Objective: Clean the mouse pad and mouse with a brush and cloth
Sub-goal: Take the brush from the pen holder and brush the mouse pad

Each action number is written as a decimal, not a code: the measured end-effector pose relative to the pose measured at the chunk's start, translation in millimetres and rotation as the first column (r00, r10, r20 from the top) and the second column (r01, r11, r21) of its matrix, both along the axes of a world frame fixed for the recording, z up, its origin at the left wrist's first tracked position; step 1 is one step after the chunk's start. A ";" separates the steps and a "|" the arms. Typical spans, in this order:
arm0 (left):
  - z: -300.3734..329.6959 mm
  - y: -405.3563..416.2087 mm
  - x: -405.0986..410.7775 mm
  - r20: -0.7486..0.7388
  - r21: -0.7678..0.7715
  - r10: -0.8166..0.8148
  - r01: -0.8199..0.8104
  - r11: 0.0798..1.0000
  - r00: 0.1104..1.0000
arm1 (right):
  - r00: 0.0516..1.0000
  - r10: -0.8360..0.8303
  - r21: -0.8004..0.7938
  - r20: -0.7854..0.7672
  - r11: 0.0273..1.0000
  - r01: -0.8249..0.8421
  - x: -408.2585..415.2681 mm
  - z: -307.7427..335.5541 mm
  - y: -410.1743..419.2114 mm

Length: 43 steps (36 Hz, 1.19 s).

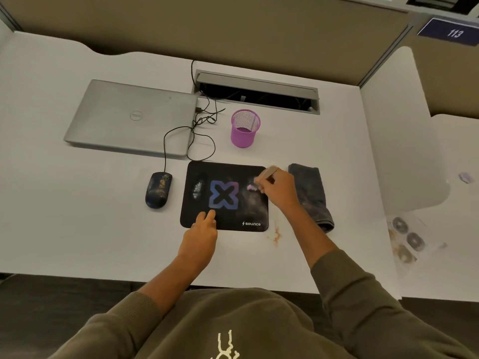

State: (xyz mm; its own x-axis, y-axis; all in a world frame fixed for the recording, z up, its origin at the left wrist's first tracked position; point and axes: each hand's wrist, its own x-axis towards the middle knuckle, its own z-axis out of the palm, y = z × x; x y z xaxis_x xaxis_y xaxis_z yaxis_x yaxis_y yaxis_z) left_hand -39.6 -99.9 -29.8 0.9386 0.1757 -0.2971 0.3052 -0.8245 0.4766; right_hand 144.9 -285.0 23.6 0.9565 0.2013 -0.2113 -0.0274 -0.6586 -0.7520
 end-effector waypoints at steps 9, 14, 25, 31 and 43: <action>-6.3 -0.7 -0.3 0.000 -0.048 0.072 -0.072 0.996 0.997 | 0.992 -0.022 -0.047 -0.122 0.999 0.017 -31.5 -18.6 -18.4; -6.7 0.1 -0.1 0.014 -0.041 0.047 -0.047 0.998 0.999 | 0.959 -0.276 0.046 -0.066 0.959 0.279 -8.1 -12.4 -25.6; -11.7 2.6 -2.1 0.030 -0.026 0.016 -0.015 1.000 0.999 | 0.961 -0.271 -0.010 -0.057 0.963 0.270 -14.9 -28.0 -24.5; -8.8 3.6 1.2 -0.011 -0.053 0.034 -0.035 0.998 0.999 | 0.971 -0.226 0.008 -0.073 0.974 0.227 -21.1 -30.5 -19.3; -11.0 3.7 0.4 0.001 -0.041 0.015 -0.015 0.999 1.000 | 0.973 -0.226 0.037 -0.037 0.973 0.227 -14.4 -26.3 -21.0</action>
State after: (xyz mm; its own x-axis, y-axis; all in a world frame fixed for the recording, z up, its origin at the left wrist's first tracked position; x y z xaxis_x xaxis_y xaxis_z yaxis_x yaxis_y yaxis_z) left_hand -39.2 -96.2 -40.8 0.9363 0.1776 -0.3030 0.3167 -0.7998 0.5099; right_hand 130.5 -306.0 -2.7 0.9710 -0.0108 -0.2389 -0.1971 -0.6015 -0.7742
